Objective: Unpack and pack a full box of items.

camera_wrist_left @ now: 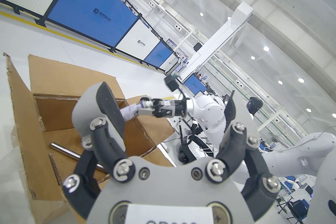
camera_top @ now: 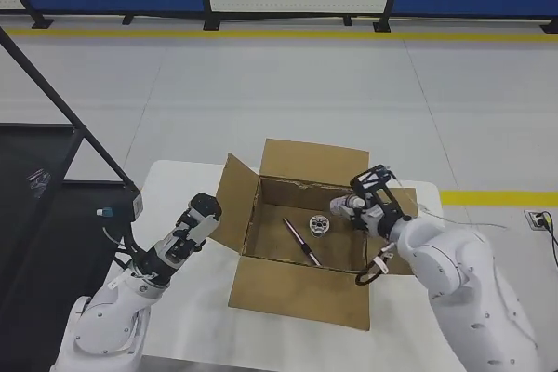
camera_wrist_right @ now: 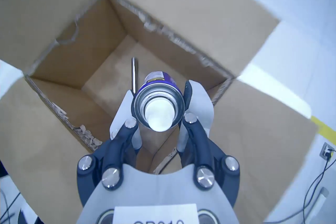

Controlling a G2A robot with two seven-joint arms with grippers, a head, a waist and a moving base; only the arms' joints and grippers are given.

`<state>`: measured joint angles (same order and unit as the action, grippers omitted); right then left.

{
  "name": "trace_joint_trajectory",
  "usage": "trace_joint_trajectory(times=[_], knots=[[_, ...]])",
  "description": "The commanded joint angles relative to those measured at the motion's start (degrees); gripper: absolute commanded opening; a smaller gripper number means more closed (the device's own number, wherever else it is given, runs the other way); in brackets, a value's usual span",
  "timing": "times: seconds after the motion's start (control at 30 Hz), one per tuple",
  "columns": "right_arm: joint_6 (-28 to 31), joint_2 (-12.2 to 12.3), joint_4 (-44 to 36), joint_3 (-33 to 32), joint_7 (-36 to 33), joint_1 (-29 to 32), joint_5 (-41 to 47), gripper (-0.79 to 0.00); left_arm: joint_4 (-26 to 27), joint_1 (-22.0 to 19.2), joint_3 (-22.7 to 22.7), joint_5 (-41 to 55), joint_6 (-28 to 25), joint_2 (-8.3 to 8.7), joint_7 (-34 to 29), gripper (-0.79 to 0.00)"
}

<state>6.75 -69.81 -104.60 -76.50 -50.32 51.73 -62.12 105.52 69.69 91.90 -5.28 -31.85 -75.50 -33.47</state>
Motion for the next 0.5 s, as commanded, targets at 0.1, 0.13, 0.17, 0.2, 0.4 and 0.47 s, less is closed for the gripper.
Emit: trace_joint_trajectory(times=[0.1, 0.13, 0.17, 0.2, 0.4, 0.47], knots=[[-11.78, 0.52, -8.26, -7.57, 8.22, 6.62, -9.70, -0.785, 0.00, 0.00, 0.00, 0.00, 0.00, 0.00, 0.00, 0.000], [-13.52, 0.56, -8.56, -8.78, 9.03, 7.27, -10.68, -0.785, 0.00, 0.00, 0.00, 0.00, 0.00, 0.00, 0.00, 0.000], [-14.76, 0.58, -8.46, -9.83, 9.32, 7.79, -10.85, -0.785, 0.00, 0.00, 0.00, 0.00, 0.00, 0.00, 0.00, 0.000], [-15.06, 0.60, -8.05, -10.77, 8.83, 8.09, -9.71, -0.785, 0.00, 0.00, 0.00, 0.00, 0.00, 0.00, 0.00, 0.000], [-15.34, 1.12, 1.16, -15.70, 3.85, 6.87, -10.20, -0.785, 0.00, 0.00, 0.00, 0.00, 0.00, 0.00, 0.00, 0.000], [-14.40, 1.32, 5.94, -16.15, 1.32, 5.60, -10.74, -0.785, 0.00, 0.00, 0.00, 0.00, 0.00, 0.00, 0.00, 0.000]])
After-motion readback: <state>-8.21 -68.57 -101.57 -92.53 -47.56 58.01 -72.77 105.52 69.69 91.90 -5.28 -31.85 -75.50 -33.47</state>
